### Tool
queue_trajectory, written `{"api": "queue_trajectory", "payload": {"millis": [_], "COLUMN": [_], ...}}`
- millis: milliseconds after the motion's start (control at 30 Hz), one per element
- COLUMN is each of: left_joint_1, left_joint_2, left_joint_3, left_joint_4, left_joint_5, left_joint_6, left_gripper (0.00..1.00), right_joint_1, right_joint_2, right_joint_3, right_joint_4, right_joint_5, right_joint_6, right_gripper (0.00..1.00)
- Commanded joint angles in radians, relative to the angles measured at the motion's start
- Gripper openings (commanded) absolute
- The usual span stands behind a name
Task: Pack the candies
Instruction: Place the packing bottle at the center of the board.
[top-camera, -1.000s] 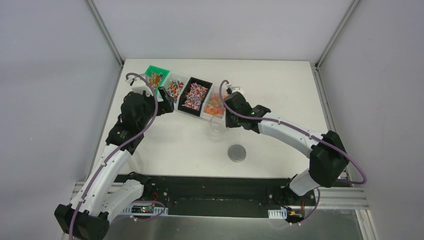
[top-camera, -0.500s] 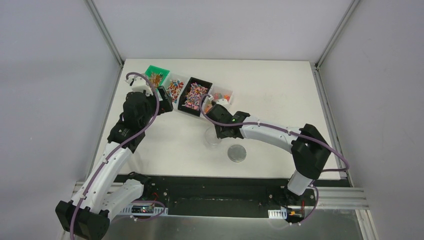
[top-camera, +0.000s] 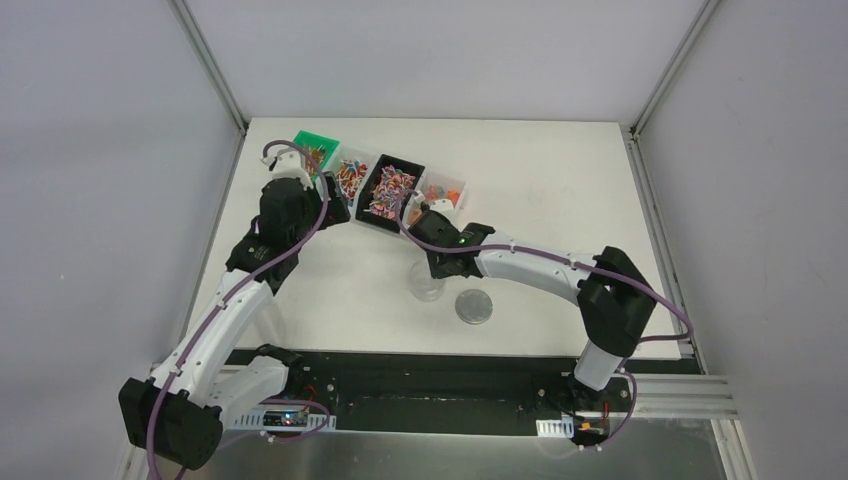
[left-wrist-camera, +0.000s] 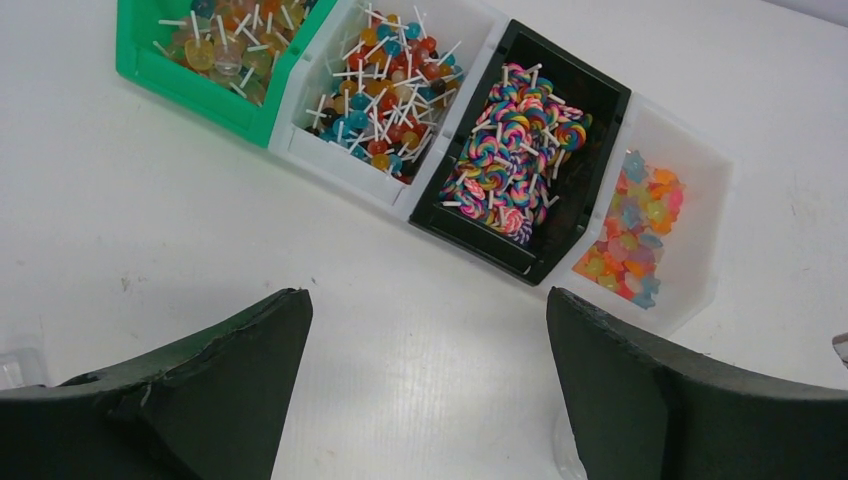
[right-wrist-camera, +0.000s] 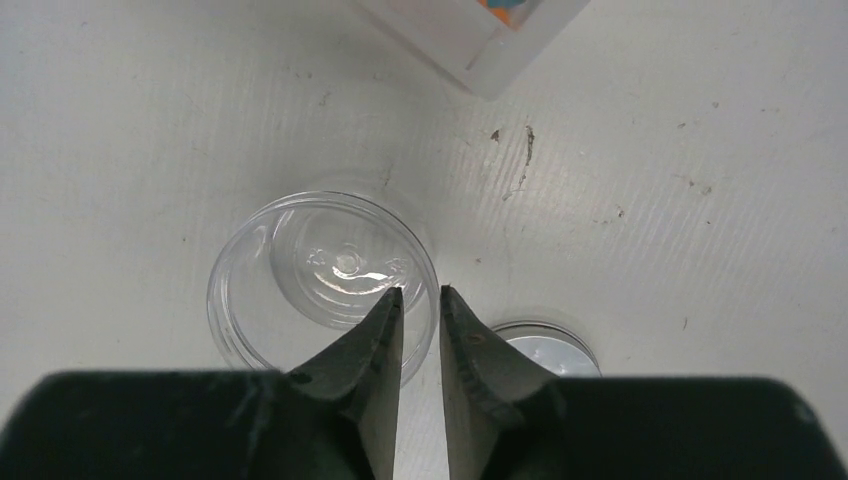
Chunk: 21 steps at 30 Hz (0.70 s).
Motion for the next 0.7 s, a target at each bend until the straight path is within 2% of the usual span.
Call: {"api": "queue_trajectory", "payload": {"millis": [0, 133, 167, 267, 500, 667], "left_joint_1": [0.003, 0.004, 0.006, 0.050, 0.255, 0.380], "left_joint_2": [0.012, 0.031, 0.037, 0.058, 0.123, 0.168], "left_joint_3": [0.016, 0.001, -0.006, -0.014, -0.012, -0.025], "left_joint_4": [0.011, 0.009, 0.008, -0.025, -0.158, -0.252], "left_joint_5": [-0.055, -0.097, -0.115, -0.130, -0.068, -0.103], "left_joint_6": [-0.029, -0.054, -0.078, -0.164, -0.345, -0.445], "left_gripper": [0.91, 0.92, 0.97, 0.99, 0.99, 0.98], "right_joint_1": [0.006, 0.005, 0.006, 0.006, 0.005, 0.004], "right_joint_2": [-0.047, -0.123, -0.147, -0.226, -0.407, -0.507], "right_joint_3": [0.039, 0.009, -0.003, -0.052, -0.184, -0.249], "right_joint_4": [0.011, 0.046, 0.062, 0.137, 0.284, 0.344], "right_joint_5": [0.025, 0.030, 0.028, 0.019, 0.048, 0.068], "right_joint_6": [0.018, 0.014, 0.011, -0.007, -0.032, -0.055], "right_gripper": [0.24, 0.29, 0.32, 0.41, 0.66, 0.88]}}
